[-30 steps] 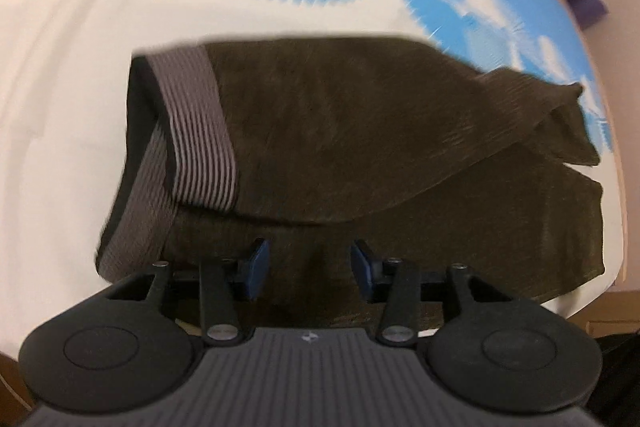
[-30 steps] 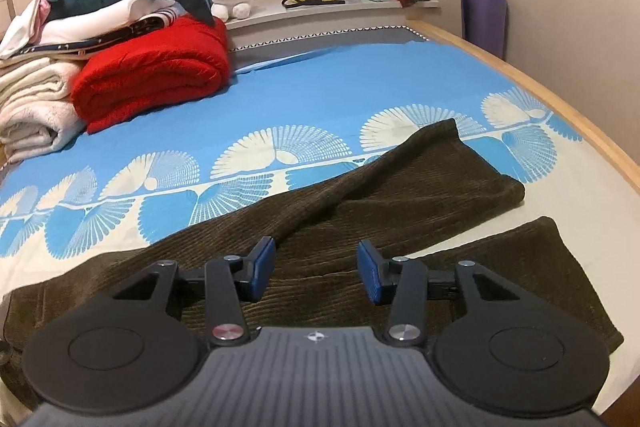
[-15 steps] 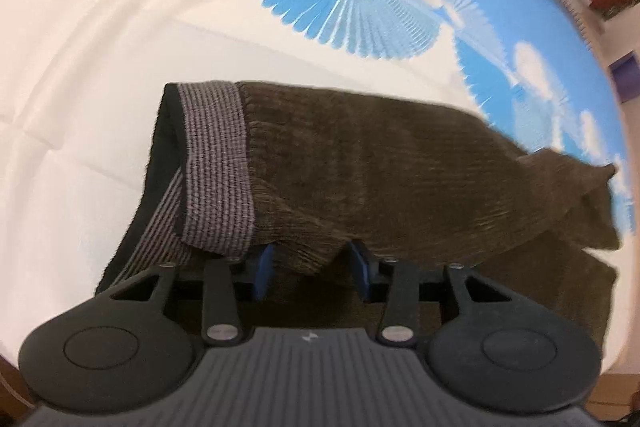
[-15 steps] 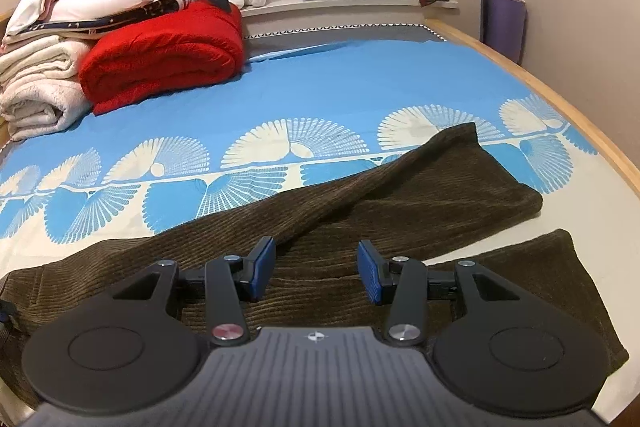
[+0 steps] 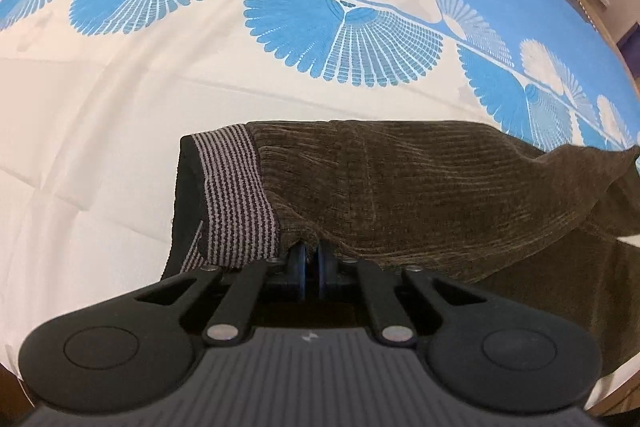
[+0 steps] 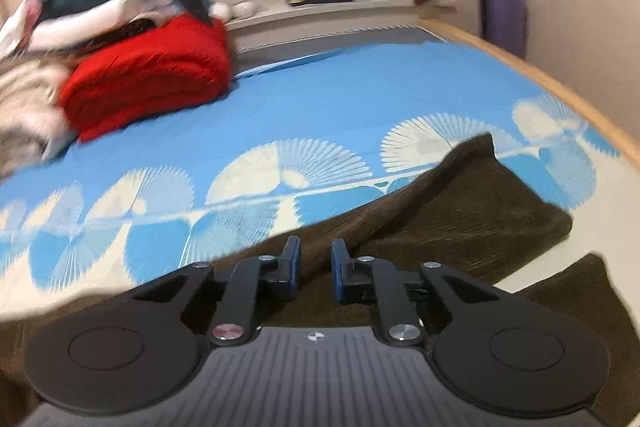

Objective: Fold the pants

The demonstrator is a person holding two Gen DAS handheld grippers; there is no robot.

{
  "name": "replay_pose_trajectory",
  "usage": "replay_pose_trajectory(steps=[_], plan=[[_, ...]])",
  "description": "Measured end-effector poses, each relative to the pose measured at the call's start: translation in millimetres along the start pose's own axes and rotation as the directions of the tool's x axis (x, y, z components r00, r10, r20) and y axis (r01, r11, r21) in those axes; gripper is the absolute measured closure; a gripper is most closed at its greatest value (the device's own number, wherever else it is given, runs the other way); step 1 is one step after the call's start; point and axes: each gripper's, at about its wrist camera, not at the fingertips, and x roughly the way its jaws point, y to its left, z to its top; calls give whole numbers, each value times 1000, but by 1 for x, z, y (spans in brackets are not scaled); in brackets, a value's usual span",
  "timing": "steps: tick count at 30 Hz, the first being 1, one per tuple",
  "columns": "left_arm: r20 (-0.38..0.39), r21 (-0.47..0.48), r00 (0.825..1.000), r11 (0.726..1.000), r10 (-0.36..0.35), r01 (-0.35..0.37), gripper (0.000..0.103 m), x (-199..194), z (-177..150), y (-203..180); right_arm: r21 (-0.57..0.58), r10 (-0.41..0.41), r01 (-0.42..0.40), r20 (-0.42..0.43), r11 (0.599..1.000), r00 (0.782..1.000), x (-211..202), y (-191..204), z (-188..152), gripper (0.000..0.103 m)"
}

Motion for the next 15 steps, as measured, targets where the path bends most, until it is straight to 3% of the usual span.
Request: replay_pose_trajectory(steps=[4,6,7,15], plan=[[-9,42,1000,999,18,-18,97,5,0,-7,187,5,4,-48,982,999,45,-33,7,82],[-14,35,1000,999,14,-13,97,7,1,-6,271,55,-29,-89,962,995,72,-47,5,62],[-21,23,1000,1000,10,-10,97,9,3,-4,299,80,-45,-106,953,991,84,-52,3,58],[-48,8,999,1000,5,-4,96,19,12,-3,351,50,19,-186,936,981,162,-62,-6,56]])
